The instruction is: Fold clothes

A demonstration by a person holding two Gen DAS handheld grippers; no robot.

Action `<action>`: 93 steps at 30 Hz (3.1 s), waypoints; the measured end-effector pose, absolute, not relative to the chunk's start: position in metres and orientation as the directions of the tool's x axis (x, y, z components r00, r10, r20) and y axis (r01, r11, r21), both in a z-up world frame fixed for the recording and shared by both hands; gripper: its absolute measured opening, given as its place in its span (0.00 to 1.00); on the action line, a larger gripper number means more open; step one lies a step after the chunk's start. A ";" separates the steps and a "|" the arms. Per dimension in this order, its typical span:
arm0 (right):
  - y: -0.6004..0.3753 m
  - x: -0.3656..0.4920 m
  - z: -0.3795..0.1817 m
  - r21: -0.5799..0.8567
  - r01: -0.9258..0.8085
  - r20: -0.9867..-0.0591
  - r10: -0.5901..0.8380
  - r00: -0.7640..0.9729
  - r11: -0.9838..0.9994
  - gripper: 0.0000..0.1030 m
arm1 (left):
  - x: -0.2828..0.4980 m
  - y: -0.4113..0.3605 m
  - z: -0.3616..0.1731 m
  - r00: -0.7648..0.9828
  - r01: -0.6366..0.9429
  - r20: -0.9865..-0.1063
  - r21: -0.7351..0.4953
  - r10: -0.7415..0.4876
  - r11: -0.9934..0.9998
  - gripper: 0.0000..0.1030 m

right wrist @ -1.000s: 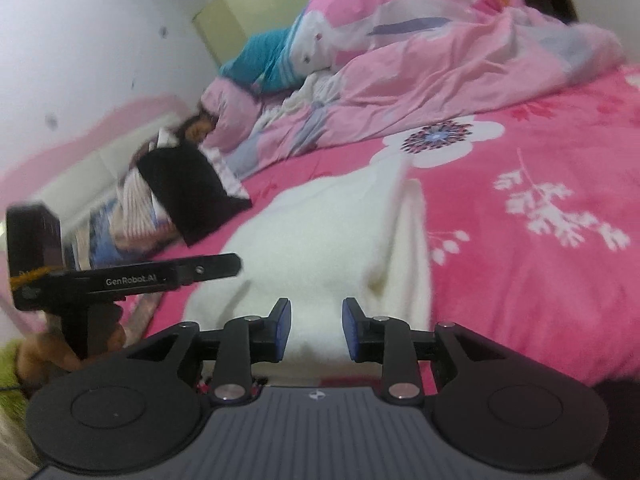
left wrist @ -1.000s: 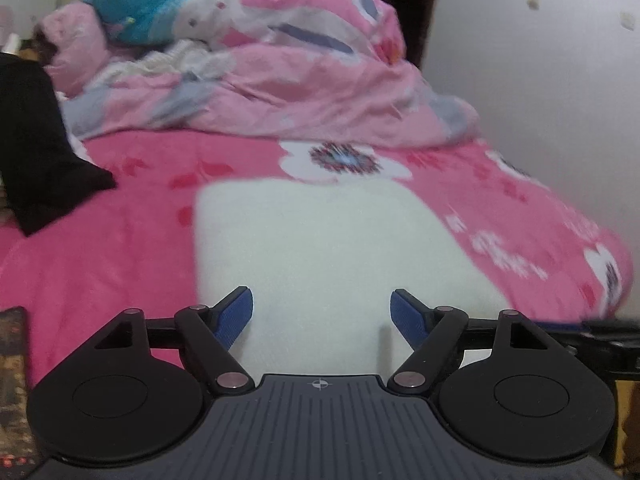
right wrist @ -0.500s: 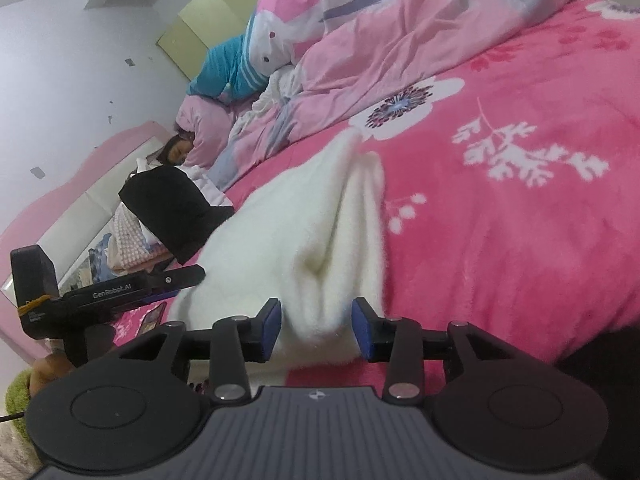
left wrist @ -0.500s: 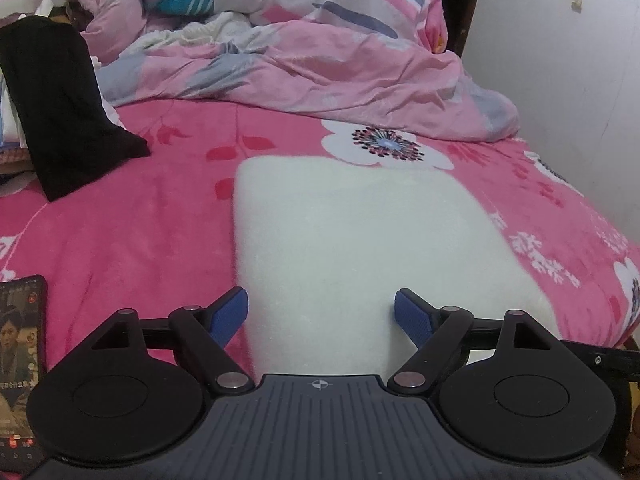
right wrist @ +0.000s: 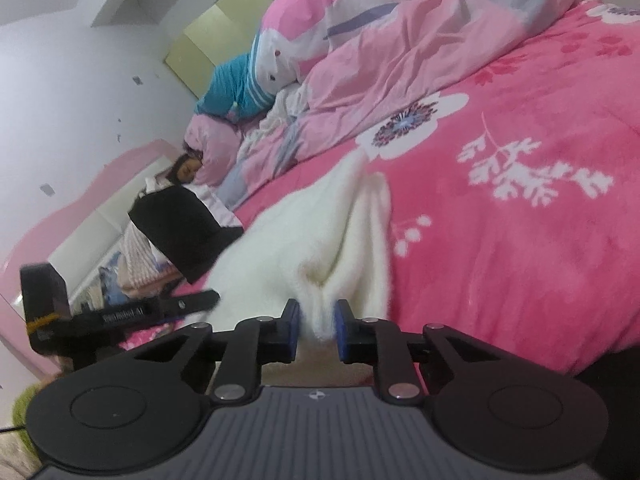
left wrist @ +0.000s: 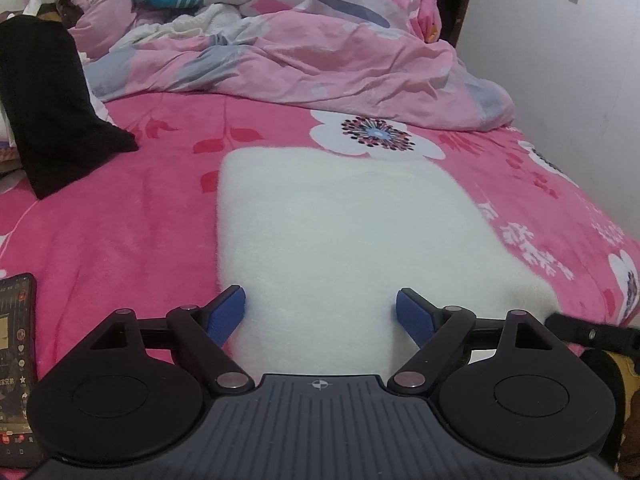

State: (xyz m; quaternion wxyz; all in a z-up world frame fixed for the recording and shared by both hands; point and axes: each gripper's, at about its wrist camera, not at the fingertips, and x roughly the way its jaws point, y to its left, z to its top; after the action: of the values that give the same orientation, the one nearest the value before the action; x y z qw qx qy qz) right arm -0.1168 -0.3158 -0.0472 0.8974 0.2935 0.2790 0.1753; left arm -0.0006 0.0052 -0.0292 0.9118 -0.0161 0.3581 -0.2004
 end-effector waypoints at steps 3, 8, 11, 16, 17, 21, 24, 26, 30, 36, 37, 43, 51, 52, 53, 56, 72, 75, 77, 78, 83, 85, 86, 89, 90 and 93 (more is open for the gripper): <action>-0.317 -0.117 -0.038 0.612 -0.164 -0.386 0.473 0.792 0.773 0.19 | -0.004 0.002 -0.028 0.661 0.366 -0.644 -0.170 -0.384 0.915 0.81; -0.316 -0.108 -0.065 0.594 -0.107 -0.468 0.451 0.760 0.798 0.18 | -0.012 -0.009 -0.031 0.674 0.384 -0.638 -0.128 -0.372 0.915 0.85; -0.322 -0.112 -0.057 0.614 -0.107 -0.441 0.453 0.775 0.782 0.18 | -0.017 -0.015 -0.030 0.674 0.405 -0.635 -0.110 -0.377 0.908 0.85; -0.317 -0.110 -0.063 0.581 -0.106 -0.475 0.442 0.761 0.807 0.18 | -0.022 -0.021 -0.035 0.689 0.432 -0.623 -0.057 -0.370 0.900 0.87; -0.316 -0.109 -0.068 0.577 -0.099 -0.488 0.440 0.754 0.811 0.19 | -0.023 -0.022 -0.036 0.694 0.436 -0.620 -0.044 -0.367 0.899 0.87; -0.323 -0.115 -0.056 0.558 -0.087 -0.496 0.416 0.762 0.825 0.38 | -0.026 -0.023 -0.039 0.706 0.448 -0.607 -0.018 -0.366 0.894 0.88; -0.326 -0.122 -0.035 0.477 -0.084 -0.503 0.350 0.790 0.875 0.39 | -0.025 -0.020 -0.040 0.705 0.449 -0.600 -0.035 -0.378 0.893 0.88; -0.319 -0.123 -0.023 0.426 -0.105 -0.491 0.327 0.807 0.899 0.39 | -0.025 -0.019 -0.040 0.708 0.447 -0.594 -0.042 -0.382 0.894 0.88; -0.288 -0.116 -0.009 0.321 -0.210 -0.446 0.343 0.827 0.924 0.32 | -0.026 -0.020 -0.041 0.713 0.439 -0.590 -0.046 -0.379 0.897 0.88; -0.261 -0.089 -0.033 0.175 -0.227 -0.517 0.286 0.807 0.958 0.22 | -0.024 -0.016 -0.039 0.708 0.437 -0.583 -0.081 -0.398 0.896 0.88; -0.264 -0.085 -0.038 0.196 -0.219 -0.527 0.291 0.798 0.956 0.22 | -0.024 -0.015 -0.039 0.708 0.437 -0.583 -0.083 -0.399 0.896 0.88; -0.249 -0.092 0.001 0.103 -0.239 -0.511 0.257 0.820 0.966 0.16 | -0.023 -0.009 -0.039 0.701 0.443 -0.576 -0.112 -0.421 0.890 0.88; -0.230 -0.071 -0.003 0.035 -0.269 -0.522 0.247 0.816 0.963 0.12 | -0.020 -0.008 -0.038 0.691 0.448 -0.579 -0.125 -0.432 0.885 0.87; -0.228 -0.068 -0.009 0.025 -0.271 -0.535 0.242 0.809 0.962 0.11 | -0.021 -0.008 -0.038 0.691 0.450 -0.577 -0.127 -0.435 0.884 0.87; -0.226 -0.065 -0.021 -0.014 -0.278 -0.556 0.223 0.801 0.961 0.08 | -0.021 -0.008 -0.039 0.691 0.452 -0.575 -0.129 -0.438 0.883 0.87; -0.220 -0.067 -0.026 -0.092 -0.290 -0.545 0.195 0.815 0.953 0.07 | -0.021 -0.008 -0.039 0.690 0.455 -0.575 -0.127 -0.439 0.881 0.87; -0.210 -0.033 -0.007 -0.150 -0.303 -0.537 0.180 0.824 0.941 0.08 | -0.019 -0.002 -0.039 0.679 0.457 -0.572 -0.163 -0.461 0.874 0.86; -0.209 -0.016 -0.019 -0.162 -0.320 -0.558 0.180 0.810 0.934 0.08 | -0.019 -0.003 -0.037 0.677 0.454 -0.577 -0.162 -0.457 0.876 0.86; -0.210 -0.006 -0.028 -0.165 -0.334 -0.576 0.184 0.796 0.928 0.07 | -0.018 -0.004 -0.036 0.674 0.452 -0.581 -0.164 -0.456 0.877 0.86; -0.210 -0.004 -0.028 -0.167 -0.340 -0.576 0.188 0.796 0.926 0.07 | -0.017 -0.003 -0.036 0.672 0.450 -0.585 -0.164 -0.454 0.878 0.86; -0.209 0.015 -0.006 -0.171 -0.307 -0.548 0.169 0.819 0.936 0.08 | -0.011 -0.001 -0.034 0.656 0.434 -0.605 -0.188 -0.452 0.881 0.86; -0.215 0.035 -0.013 -0.102 -0.282 -0.575 0.175 0.799 0.954 0.09 | -0.009 -0.002 -0.032 0.649 0.425 -0.614 -0.196 -0.449 0.884 0.86; -0.218 0.046 -0.022 -0.079 -0.273 -0.603 0.173 0.779 0.959 0.09 | -0.009 -0.003 -0.031 0.647 0.423 -0.618 -0.195 -0.446 0.885 0.86; -0.222 0.052 -0.027 -0.056 -0.267 -0.608 0.179 0.773 0.962 0.08 | -0.007 -0.006 -0.029 0.641 0.418 -0.636 -0.181 -0.430 0.890 0.86; -0.222 0.047 -0.021 -0.047 -0.266 -0.601 0.185 0.777 0.963 0.09 | -0.007 -0.007 -0.029 0.639 0.415 -0.642 -0.176 -0.424 0.893 0.86; -0.224 0.027 -0.004 -0.012 -0.264 -0.570 0.210 0.794 0.965 0.10 | -0.006 -0.009 -0.029 0.636 0.408 -0.653 -0.169 -0.412 0.897 0.87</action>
State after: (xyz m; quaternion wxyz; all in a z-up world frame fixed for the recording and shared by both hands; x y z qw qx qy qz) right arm 0.0267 -0.2240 -0.0042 0.9461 -0.0456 0.2954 0.1251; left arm -0.0057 -0.0090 -0.0291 0.9043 -0.0029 0.3615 -0.2269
